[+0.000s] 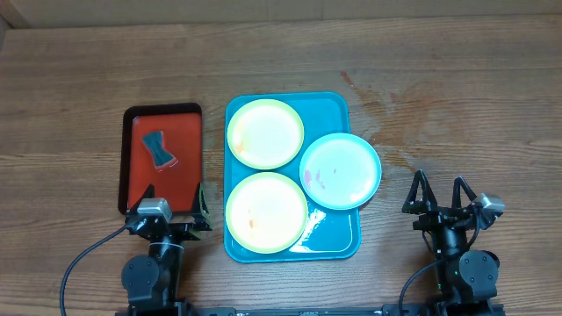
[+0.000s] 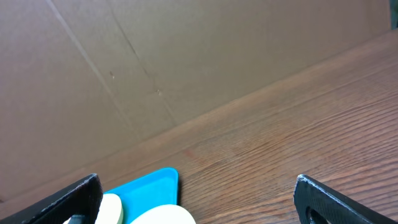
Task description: Clean dirty plates on tray and stack at the side
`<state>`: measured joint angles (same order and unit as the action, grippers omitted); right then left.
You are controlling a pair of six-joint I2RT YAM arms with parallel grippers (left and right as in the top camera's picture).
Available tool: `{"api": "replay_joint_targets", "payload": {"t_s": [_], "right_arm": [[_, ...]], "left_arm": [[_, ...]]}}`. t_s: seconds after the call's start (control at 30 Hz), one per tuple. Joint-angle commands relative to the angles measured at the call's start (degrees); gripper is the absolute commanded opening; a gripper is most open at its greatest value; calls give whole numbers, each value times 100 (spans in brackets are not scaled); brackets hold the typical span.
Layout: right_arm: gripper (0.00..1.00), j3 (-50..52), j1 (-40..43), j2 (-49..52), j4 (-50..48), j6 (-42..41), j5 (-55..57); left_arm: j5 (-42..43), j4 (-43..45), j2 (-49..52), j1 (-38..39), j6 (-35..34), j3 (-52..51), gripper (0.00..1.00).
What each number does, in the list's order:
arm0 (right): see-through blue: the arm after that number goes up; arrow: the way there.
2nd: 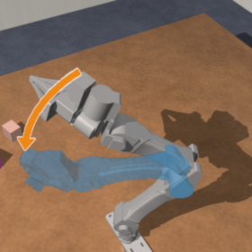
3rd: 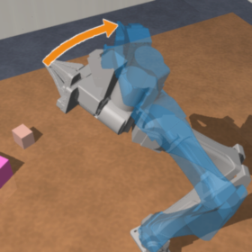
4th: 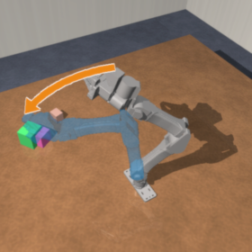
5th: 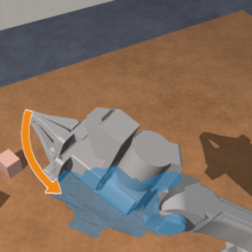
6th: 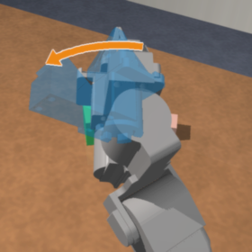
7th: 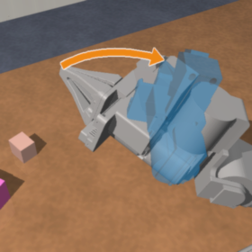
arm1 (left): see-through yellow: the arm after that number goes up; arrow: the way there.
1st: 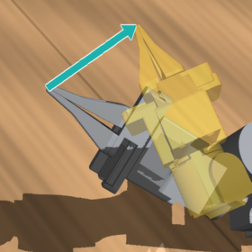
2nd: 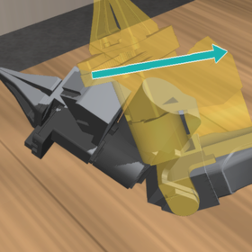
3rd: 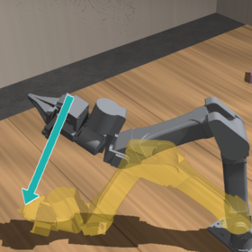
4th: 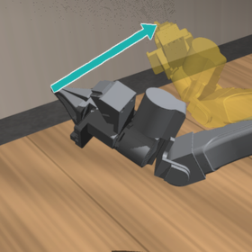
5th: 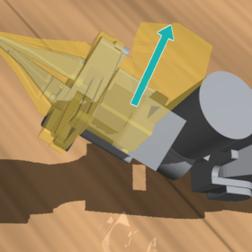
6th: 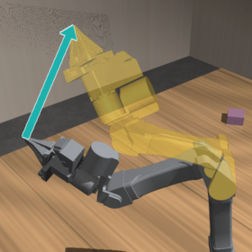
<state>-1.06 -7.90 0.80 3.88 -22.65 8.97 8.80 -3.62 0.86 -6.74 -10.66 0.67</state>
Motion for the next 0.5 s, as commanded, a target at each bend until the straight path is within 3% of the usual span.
{"api": "replay_joint_targets", "payload": {"t_s": [0.0,0.37,0.47], "right_arm": [[100,61,20,-63,-35,20,0],[100,59,20,-63,-66,15,-146],[100,46,20,-63,-74,22,-804]], "left_arm": [[26,4,-61,2,-420,-39,100],[33,9,-61,2,-527,-39,100],[562,157,-61,2,-525,-37,100]]}}
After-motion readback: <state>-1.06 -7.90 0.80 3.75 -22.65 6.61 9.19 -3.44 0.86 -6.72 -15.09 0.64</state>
